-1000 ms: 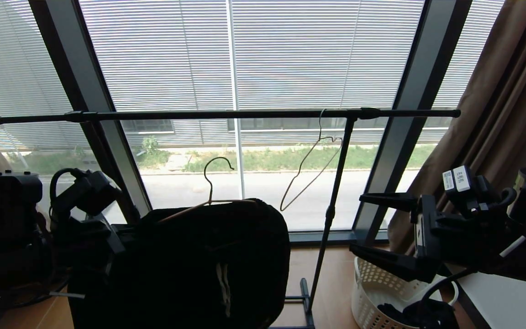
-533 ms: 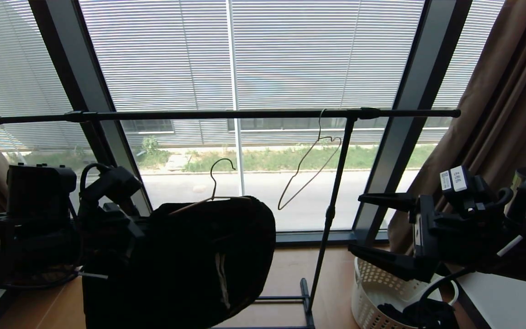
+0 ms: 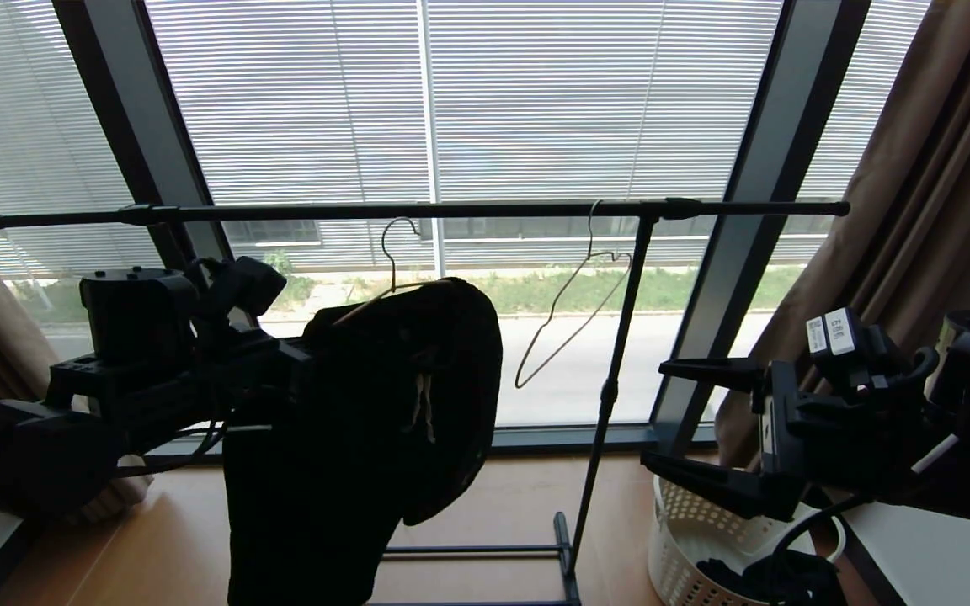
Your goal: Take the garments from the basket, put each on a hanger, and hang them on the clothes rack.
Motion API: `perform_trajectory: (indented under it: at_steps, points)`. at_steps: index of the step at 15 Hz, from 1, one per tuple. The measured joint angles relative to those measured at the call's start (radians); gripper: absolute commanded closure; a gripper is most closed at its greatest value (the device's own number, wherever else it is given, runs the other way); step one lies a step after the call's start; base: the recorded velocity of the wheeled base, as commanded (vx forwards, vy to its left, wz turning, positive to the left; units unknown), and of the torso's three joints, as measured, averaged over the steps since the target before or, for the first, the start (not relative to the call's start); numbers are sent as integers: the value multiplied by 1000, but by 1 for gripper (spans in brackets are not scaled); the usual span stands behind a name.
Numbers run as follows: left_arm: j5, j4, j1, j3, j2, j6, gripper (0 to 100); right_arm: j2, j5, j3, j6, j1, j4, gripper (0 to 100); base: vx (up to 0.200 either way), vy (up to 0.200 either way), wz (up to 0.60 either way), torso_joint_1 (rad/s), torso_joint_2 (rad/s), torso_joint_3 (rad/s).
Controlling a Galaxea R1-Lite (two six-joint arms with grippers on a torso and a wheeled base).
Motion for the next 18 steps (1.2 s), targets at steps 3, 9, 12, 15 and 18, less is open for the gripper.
perform_trajectory:
  at_steps: [3,9,12,15,18]
  points:
    - [3,-24,-31,-100,63,-77,100,11,0,0,0,0,0,0,0,0,0,0,0,0]
    - [75,-49,-51,-277,184,-120,100,17,0,-1,0,0,-1,0,0,0,0,0,0,0]
    - [118,-47,-68,-350,247,-141,100,17,0,-1,0,0,-1,0,0,0,0,0,0,0]
    - [150,-48,-77,-395,304,-174,100,17,0,2,-2,0,-1,0,0,0,0,0,0,0]
    - [153,-47,-79,-420,342,-184,100,20,0,3,-2,1,-1,0,0,0,0,0,0,0]
